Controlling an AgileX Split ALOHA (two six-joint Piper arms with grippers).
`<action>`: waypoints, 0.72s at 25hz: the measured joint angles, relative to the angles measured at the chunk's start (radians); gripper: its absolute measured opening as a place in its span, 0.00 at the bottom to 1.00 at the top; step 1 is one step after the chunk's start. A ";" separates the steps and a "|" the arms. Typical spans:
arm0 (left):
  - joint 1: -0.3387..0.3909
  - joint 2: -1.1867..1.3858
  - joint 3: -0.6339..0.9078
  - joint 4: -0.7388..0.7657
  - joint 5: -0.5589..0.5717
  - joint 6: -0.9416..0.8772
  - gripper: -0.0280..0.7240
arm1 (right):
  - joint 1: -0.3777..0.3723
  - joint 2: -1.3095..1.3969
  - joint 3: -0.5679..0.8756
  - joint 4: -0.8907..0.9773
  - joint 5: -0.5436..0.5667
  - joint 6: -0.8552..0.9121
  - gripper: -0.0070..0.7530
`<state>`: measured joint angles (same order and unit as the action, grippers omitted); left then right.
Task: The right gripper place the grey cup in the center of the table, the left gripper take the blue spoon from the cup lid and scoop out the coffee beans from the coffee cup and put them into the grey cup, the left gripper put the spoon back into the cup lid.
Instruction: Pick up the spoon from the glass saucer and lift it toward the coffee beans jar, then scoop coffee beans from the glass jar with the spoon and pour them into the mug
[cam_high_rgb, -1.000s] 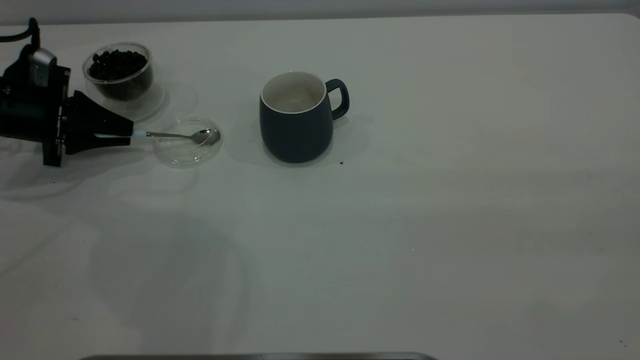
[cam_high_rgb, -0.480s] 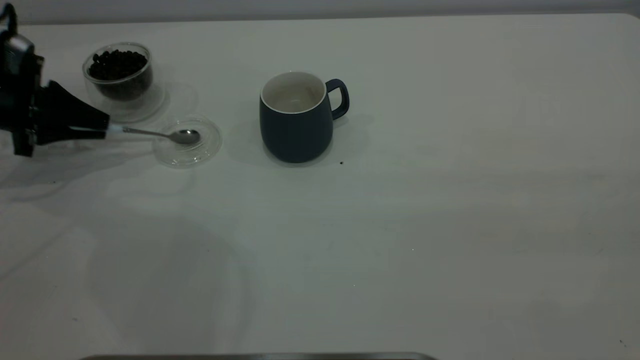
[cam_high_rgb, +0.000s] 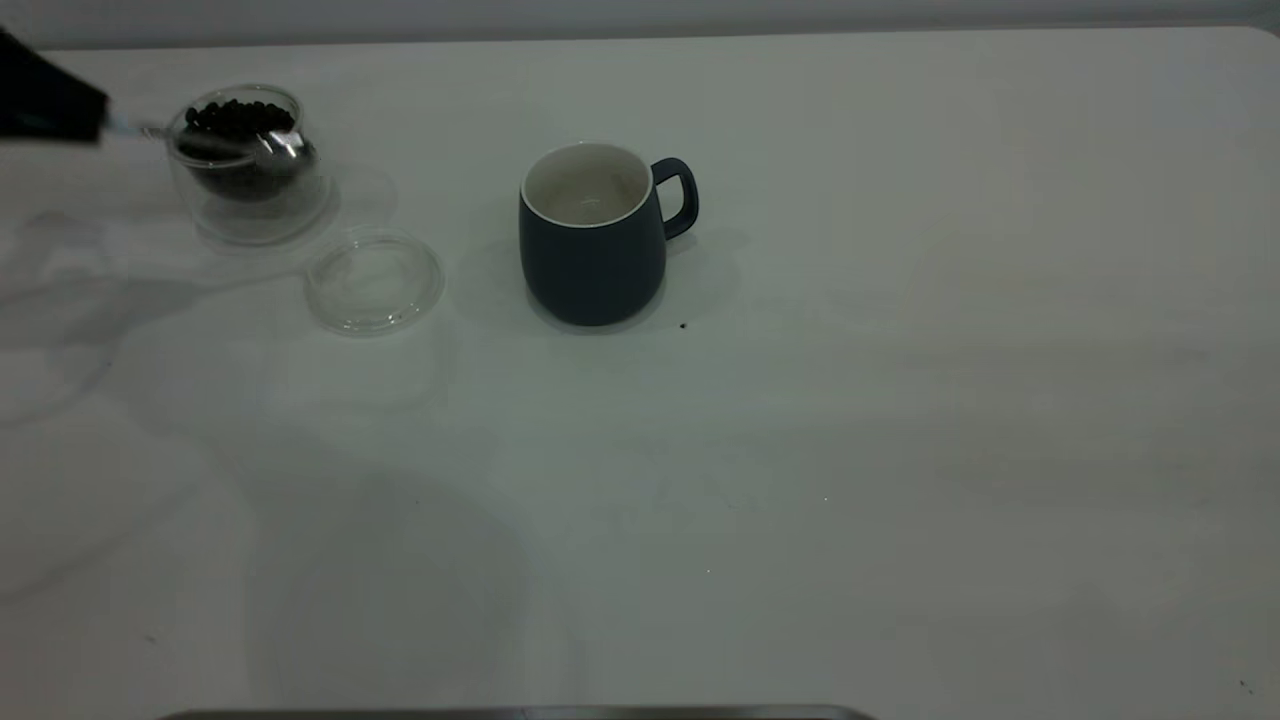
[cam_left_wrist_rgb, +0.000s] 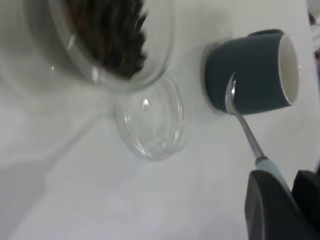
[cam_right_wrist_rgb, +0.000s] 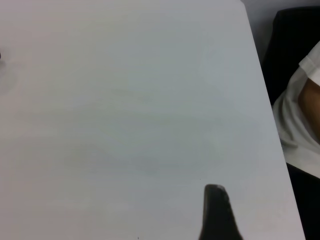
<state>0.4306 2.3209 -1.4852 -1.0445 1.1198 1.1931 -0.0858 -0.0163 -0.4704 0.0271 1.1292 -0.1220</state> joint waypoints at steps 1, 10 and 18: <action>0.000 -0.029 0.000 0.007 -0.017 0.012 0.21 | 0.000 0.000 0.000 0.000 0.000 0.000 0.61; 0.000 -0.101 0.001 0.033 -0.234 0.073 0.21 | 0.000 0.000 0.000 0.000 0.001 0.000 0.61; 0.000 -0.081 0.002 0.030 -0.332 0.151 0.21 | 0.000 0.000 0.000 0.000 0.001 0.000 0.61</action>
<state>0.4306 2.2400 -1.4833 -1.0146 0.7879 1.3441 -0.0858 -0.0163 -0.4704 0.0271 1.1301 -0.1220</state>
